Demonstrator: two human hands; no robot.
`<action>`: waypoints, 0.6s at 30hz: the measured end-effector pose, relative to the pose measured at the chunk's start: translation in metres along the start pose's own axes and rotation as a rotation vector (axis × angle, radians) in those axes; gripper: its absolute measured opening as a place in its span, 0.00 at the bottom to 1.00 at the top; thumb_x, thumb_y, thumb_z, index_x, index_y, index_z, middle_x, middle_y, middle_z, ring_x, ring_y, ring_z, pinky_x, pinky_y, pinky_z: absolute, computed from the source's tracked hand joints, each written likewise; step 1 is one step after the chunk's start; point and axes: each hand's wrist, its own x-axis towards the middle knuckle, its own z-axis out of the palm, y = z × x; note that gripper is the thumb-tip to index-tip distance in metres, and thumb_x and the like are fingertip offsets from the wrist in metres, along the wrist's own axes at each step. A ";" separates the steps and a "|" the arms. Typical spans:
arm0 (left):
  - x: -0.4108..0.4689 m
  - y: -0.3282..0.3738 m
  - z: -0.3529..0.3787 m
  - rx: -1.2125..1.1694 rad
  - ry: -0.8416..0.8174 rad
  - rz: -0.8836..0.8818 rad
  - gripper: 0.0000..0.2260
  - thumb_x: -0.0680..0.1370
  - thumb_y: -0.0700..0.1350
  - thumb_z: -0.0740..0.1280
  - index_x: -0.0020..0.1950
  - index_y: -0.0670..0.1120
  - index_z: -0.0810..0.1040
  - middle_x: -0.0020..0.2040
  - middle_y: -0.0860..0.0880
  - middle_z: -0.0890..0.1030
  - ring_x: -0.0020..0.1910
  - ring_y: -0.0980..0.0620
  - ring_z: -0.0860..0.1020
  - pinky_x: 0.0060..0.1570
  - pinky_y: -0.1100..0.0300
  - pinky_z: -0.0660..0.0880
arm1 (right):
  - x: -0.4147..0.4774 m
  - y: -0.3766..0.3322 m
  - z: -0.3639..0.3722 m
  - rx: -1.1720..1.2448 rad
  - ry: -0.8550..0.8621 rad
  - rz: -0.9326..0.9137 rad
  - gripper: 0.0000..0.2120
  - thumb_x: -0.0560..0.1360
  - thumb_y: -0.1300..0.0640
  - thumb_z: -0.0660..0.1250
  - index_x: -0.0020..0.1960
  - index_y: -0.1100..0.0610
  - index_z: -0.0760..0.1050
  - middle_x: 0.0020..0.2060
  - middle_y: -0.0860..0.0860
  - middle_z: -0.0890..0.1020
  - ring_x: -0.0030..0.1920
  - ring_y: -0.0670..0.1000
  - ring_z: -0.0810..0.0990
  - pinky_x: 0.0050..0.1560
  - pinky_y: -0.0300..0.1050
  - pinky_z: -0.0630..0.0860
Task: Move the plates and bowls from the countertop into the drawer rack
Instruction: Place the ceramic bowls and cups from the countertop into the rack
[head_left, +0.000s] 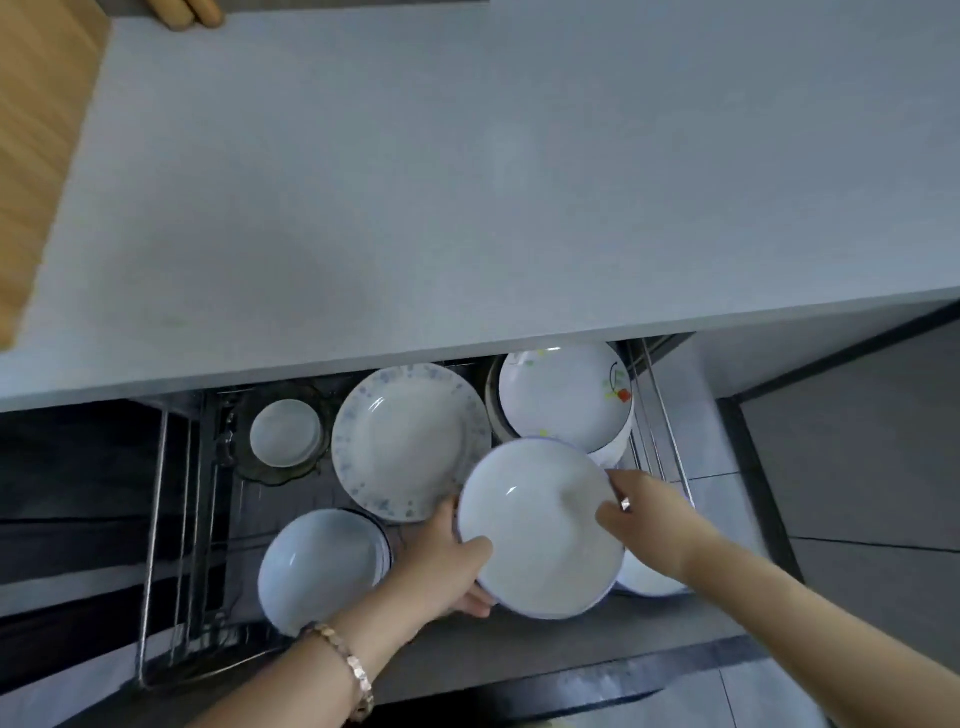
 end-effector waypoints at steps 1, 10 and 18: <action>0.010 -0.010 0.012 0.008 0.000 -0.023 0.22 0.77 0.36 0.55 0.70 0.50 0.61 0.53 0.44 0.78 0.33 0.46 0.81 0.36 0.52 0.82 | 0.004 0.011 0.009 -0.015 -0.012 0.014 0.09 0.74 0.61 0.58 0.35 0.57 0.70 0.34 0.53 0.76 0.42 0.58 0.73 0.37 0.40 0.69; 0.066 -0.054 0.041 0.173 0.078 -0.120 0.22 0.77 0.37 0.58 0.71 0.45 0.62 0.66 0.42 0.71 0.54 0.44 0.76 0.38 0.54 0.83 | 0.048 0.049 0.066 0.001 -0.116 0.068 0.03 0.76 0.63 0.57 0.45 0.56 0.66 0.43 0.57 0.70 0.43 0.55 0.69 0.43 0.40 0.64; 0.069 -0.054 0.046 0.486 0.167 -0.042 0.18 0.77 0.38 0.59 0.67 0.37 0.68 0.38 0.47 0.74 0.25 0.58 0.73 0.15 0.73 0.65 | 0.056 0.054 0.076 -0.156 -0.066 0.101 0.17 0.76 0.59 0.57 0.63 0.59 0.71 0.55 0.60 0.80 0.54 0.60 0.78 0.52 0.47 0.74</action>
